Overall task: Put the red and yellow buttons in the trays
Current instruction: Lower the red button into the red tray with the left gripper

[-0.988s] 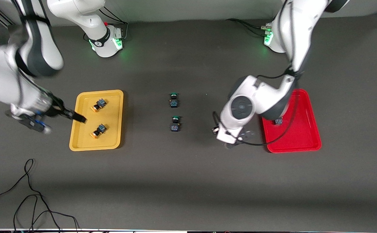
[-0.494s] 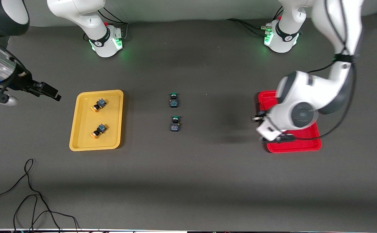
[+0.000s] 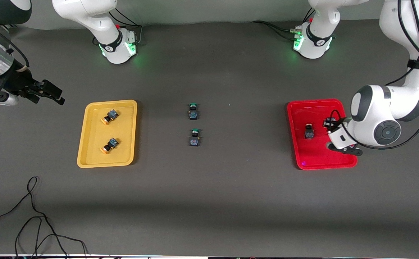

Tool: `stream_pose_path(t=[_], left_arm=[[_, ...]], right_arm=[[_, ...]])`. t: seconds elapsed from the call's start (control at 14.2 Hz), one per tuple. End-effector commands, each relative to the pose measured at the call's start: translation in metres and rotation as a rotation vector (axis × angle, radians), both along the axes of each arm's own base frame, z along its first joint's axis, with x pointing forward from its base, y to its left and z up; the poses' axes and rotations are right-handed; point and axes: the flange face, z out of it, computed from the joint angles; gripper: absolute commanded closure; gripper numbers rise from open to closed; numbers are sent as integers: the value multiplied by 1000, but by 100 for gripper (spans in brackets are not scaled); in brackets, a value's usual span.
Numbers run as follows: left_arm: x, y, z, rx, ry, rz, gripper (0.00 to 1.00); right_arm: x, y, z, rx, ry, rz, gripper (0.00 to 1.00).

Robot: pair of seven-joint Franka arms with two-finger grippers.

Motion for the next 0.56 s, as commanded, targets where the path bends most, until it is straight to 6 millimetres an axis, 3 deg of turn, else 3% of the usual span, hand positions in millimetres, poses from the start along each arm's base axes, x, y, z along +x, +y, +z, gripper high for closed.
stream_pose_path(t=[0.0,0.07,0.14,0.21,0.28,0.35,0.49], left_arm=[[-7,12,-34,-3,-19,-40,100],[-7,12,-37,0,-18,-48,89],[-6,14,-34,2,-15,-50,52],[-4,15,-29,-7,-15,-75,8],[-2,24,-21,-13,-8,-85,1],[4,30,-3,-7,-3,-74,1],[18,36,53,14,4,-61,1]], right_arm=[[3,-6,8,-28,-3,65,0],[2,-6,5,-28,1,70,0],[2,-7,3,-28,10,69,0],[2,-8,3,-28,13,71,0],[1,-9,3,-30,16,71,0],[1,-8,3,-27,18,72,0],[1,-9,4,-29,18,71,0]])
